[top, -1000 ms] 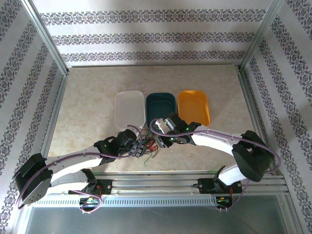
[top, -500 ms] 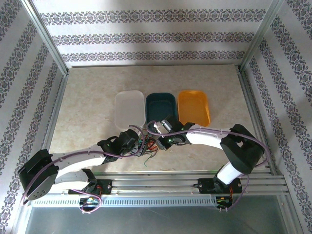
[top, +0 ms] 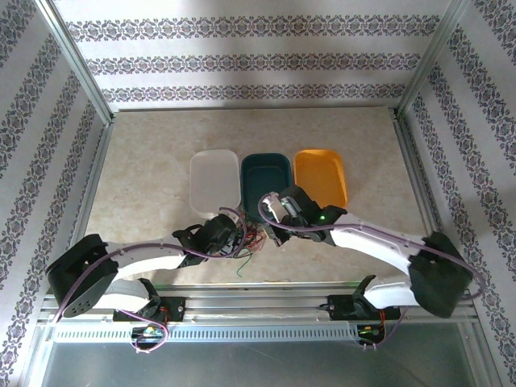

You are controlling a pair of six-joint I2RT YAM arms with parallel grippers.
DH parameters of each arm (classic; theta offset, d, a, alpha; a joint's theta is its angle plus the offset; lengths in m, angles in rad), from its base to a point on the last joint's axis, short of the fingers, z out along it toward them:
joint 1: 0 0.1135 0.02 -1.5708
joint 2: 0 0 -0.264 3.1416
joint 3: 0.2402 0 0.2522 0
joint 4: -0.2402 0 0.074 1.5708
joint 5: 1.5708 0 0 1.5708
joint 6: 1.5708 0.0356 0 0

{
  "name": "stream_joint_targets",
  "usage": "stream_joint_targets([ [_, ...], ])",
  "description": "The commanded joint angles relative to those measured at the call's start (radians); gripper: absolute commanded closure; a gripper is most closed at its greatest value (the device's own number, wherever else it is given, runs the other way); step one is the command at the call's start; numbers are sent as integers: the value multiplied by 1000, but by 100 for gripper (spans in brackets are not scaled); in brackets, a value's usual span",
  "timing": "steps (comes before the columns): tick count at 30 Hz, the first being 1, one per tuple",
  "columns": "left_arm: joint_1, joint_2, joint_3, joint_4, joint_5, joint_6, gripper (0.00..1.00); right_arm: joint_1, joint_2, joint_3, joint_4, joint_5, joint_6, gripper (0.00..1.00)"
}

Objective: Untangle the cables

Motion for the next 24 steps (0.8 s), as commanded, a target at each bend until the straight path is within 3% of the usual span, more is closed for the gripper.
stream_joint_targets([
  [1, -9, 51, 7, -17, -35, 7, 23, 8, -94, 3, -38, 148, 20, 100],
  [6, -9, 95, 30, -10, -40, 16, 22, -8, -209, 39, 3, 423, 16, 100],
  [13, -8, 100, 30, 16, -19, 23, 20, -50, -297, 89, 85, 672, 15, 100],
  [24, -7, 85, -16, 76, 5, -5, 15, -219, -407, 171, 150, 707, 43, 100],
])
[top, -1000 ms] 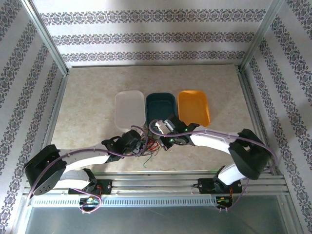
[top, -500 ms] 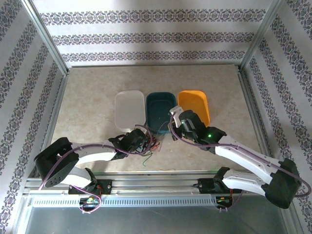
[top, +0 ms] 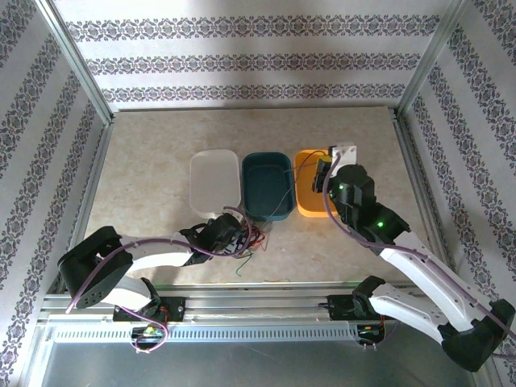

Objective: Untangle the cables

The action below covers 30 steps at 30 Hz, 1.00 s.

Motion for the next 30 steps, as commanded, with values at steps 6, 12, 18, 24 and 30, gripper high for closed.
stream_joint_targets([
  [6, -5, -16, -51, 16, 13, -11, 14, -179, -52, 76, 53, -5, 21, 100],
  [12, -4, -45, -32, 19, 42, 15, 11, -318, -20, 65, -5, -74, 34, 100],
  [18, 3, -65, -1, 64, 60, 58, 10, -386, 30, -43, 1, -196, 94, 100],
  [24, 5, -63, 35, 68, 69, 64, 7, -383, 83, -114, -9, -337, 126, 100],
  [30, 6, -67, 32, 69, 62, 57, 7, -378, 120, -140, -21, -353, 150, 100],
])
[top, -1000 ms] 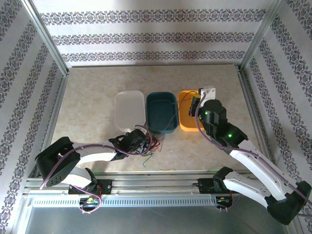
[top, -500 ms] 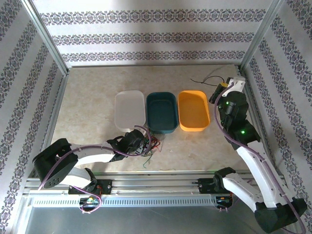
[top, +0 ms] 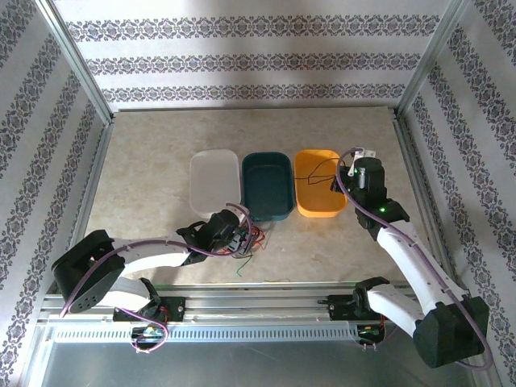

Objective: Untangle the cables

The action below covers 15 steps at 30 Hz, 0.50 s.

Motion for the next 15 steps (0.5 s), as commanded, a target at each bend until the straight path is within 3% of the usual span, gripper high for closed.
stream_joint_targets([
  [1, 5, -18, 14, 19, 4, 11, 6, 5, 26, -15, 6, -21, 36, 100],
  [9, 5, -55, 11, -15, 2, 8, 6, -18, 193, 45, -7, 135, 84, 100],
  [15, 5, -69, 5, -36, -7, 2, 6, -58, 206, 53, -23, 273, 147, 100],
])
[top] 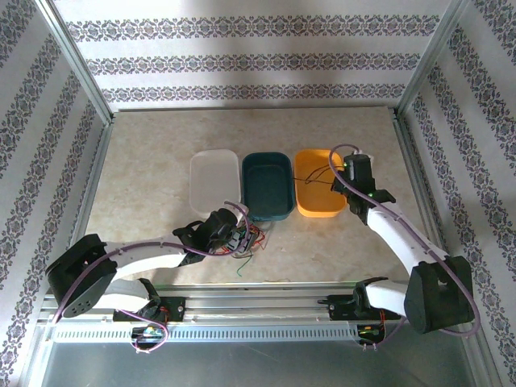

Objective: Untangle the cables

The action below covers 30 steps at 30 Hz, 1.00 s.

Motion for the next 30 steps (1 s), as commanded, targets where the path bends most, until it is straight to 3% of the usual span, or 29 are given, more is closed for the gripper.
stream_joint_targets([
  [1, 5, -19, 5, -33, -9, 1, 6, -15, -15, 32, -13, 137, 56, 100],
  [5, 5, -21, -2, -33, -17, -2, 5, -29, -36, 11, -25, 153, 79, 100],
  [10, 5, -24, -8, -38, -20, -8, 5, -5, -14, 7, -18, 78, 59, 100],
  [25, 5, -121, 23, -65, -98, -28, 1, 118, 198, 55, -37, -7, 143, 100],
  [26, 5, -127, 22, -68, -102, -28, 1, 121, 196, 55, -41, -9, 145, 91],
  [28, 5, -141, 16, -71, -123, -35, 1, 125, 182, 53, -50, 0, 145, 62],
  [30, 5, -156, 10, -75, -161, -47, 1, 126, 157, 51, -62, 22, 143, 51],
])
